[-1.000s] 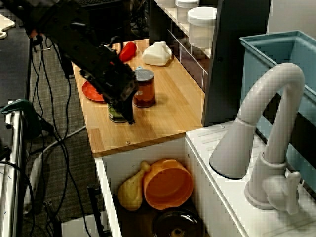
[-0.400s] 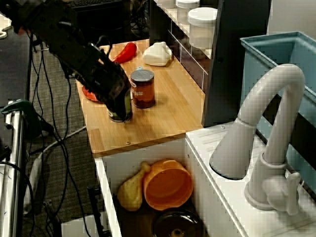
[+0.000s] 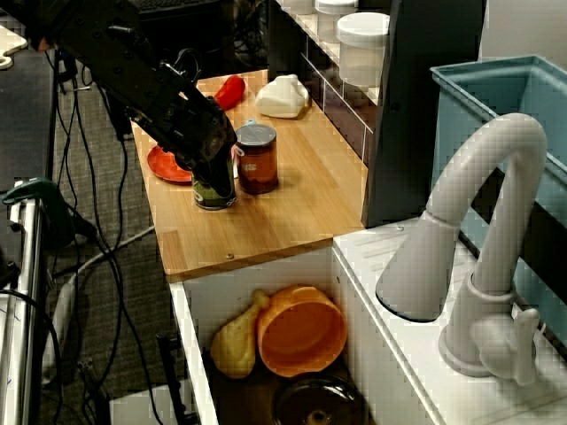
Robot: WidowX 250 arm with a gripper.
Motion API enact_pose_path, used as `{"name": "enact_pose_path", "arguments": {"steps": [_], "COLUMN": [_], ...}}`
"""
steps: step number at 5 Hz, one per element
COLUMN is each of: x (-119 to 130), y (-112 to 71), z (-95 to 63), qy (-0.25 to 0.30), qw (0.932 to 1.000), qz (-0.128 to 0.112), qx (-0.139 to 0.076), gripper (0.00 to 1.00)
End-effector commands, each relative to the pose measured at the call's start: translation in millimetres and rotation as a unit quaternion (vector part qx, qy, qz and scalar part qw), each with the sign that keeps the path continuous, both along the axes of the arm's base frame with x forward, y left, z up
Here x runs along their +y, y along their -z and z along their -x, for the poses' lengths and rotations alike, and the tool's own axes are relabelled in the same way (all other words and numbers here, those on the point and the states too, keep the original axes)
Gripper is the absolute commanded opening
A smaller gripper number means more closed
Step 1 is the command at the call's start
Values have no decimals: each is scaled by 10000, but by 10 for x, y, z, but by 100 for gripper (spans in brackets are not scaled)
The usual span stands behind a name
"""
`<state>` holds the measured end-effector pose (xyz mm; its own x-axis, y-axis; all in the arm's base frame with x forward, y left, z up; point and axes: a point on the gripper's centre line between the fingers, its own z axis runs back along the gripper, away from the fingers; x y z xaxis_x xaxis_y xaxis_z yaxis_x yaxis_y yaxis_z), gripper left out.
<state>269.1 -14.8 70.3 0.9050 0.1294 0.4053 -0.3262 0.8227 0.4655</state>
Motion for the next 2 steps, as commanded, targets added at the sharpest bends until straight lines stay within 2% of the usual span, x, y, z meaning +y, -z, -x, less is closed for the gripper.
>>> {"name": "enact_pose_path", "arguments": {"steps": [1,2], "x": [143,193], "y": [-180,-165], "z": [-106,-135], "qy": [-135,-128], "qw": [9993,9984], "qz": [28,-108], "qx": [-358,-542], "gripper": [0,0]}}
